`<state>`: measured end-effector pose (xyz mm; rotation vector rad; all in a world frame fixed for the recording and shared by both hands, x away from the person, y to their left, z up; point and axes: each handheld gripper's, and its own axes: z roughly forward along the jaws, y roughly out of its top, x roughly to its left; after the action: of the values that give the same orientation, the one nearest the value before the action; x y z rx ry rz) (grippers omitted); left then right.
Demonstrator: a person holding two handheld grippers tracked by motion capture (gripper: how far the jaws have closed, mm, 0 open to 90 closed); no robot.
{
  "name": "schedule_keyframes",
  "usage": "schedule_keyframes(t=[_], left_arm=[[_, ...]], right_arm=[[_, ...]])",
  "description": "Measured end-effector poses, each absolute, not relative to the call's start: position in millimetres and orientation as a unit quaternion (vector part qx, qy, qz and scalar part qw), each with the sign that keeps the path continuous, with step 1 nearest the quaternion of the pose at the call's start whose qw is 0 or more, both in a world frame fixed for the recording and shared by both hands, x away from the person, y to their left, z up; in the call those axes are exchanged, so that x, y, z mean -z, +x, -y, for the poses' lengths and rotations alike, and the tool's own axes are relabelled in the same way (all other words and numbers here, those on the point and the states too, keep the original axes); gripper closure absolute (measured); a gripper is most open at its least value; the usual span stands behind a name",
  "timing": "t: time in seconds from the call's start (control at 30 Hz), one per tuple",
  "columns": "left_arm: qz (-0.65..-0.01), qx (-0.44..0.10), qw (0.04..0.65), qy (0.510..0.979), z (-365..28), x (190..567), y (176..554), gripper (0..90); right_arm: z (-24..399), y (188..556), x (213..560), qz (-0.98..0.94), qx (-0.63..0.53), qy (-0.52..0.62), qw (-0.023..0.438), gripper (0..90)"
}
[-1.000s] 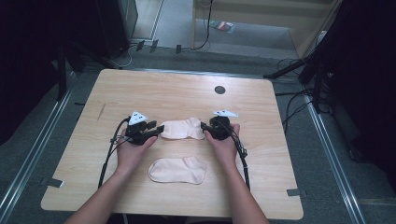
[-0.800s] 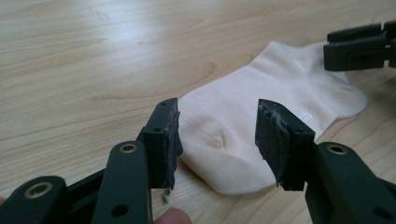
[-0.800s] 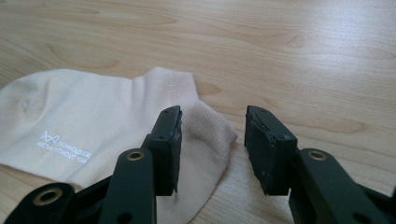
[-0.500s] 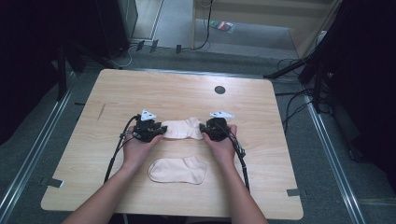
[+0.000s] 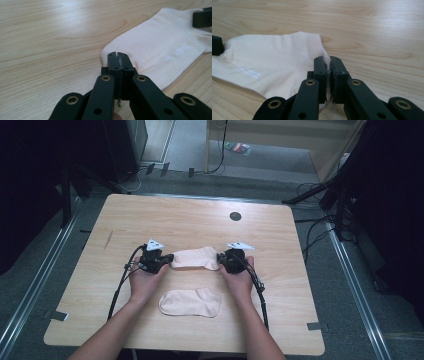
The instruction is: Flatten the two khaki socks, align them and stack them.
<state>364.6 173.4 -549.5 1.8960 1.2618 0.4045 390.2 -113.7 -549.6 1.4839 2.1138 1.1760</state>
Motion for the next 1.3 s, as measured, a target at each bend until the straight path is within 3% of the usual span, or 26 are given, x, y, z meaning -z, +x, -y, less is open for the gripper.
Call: schedule_keyframes(t=[0.2, 0.37, 0.4, 0.43, 0.47, 0.53, 0.63, 0.7, 0.77, 0.8, 0.83, 0.87, 0.93, 1.3], left_arm=[[-0.506, -0.164, 0.406, 0.743, -176, 549, 363, 90.0], [-0.498, -0.155, 0.424, 0.74, -178, 548, 362, 90.0], [-0.503, -0.151, 0.45, 0.722, -178, 546, 361, 90.0], [-0.503, -0.151, 0.45, 0.722, -178, 546, 361, 80.0], [-0.505, -0.148, 0.46, 0.715, -178, 545, 362, 80.0], [-0.5, -0.135, 0.466, 0.718, -171, 543, 367, 59.4], [-0.497, -0.139, 0.442, 0.733, -162, 543, 371, 50.5], [-0.5, -0.143, 0.415, 0.746, -156, 546, 375, 51.9], [-0.507, -0.146, 0.401, 0.749, -153, 547, 377, 61.5], [-0.507, -0.144, 0.398, 0.75, -153, 548, 378, 61.5], [-0.505, -0.145, 0.396, 0.753, -152, 548, 378, 67.3], [-0.503, -0.144, 0.395, 0.755, -153, 547, 378, 83.5], [-0.497, -0.135, 0.4, 0.758, -154, 546, 377, 88.0], [-0.472, -0.167, 0.437, 0.747, -181, 521, 351, 90.0]], right_arm=[[122, 389, 549, -0.724, -0.398, 0.537, 0.173, 85.5], [135, 388, 548, -0.718, -0.411, 0.54, 0.155, 85.4], [134, 386, 549, -0.725, -0.41, 0.53, 0.158, 85.3], [133, 386, 549, -0.727, -0.41, 0.528, 0.158, 85.3], [133, 386, 549, -0.727, -0.41, 0.528, 0.158, 85.3], [132, 386, 550, -0.729, -0.41, 0.525, 0.157, 85.1], [132, 386, 550, -0.729, -0.409, 0.526, 0.157, 85.0], [131, 385, 549, -0.729, -0.408, 0.527, 0.156, 85.0], [131, 386, 550, -0.732, -0.408, 0.522, 0.157, 84.9], [131, 386, 550, -0.732, -0.408, 0.522, 0.157, 84.9], [131, 386, 550, -0.732, -0.409, 0.522, 0.156, 84.9], [131, 386, 550, -0.733, -0.409, 0.522, 0.155, 84.8], [131, 386, 550, -0.733, -0.411, 0.521, 0.152, 84.8], [132, 371, 532, -0.727, -0.443, 0.505, 0.142, 85.0]])
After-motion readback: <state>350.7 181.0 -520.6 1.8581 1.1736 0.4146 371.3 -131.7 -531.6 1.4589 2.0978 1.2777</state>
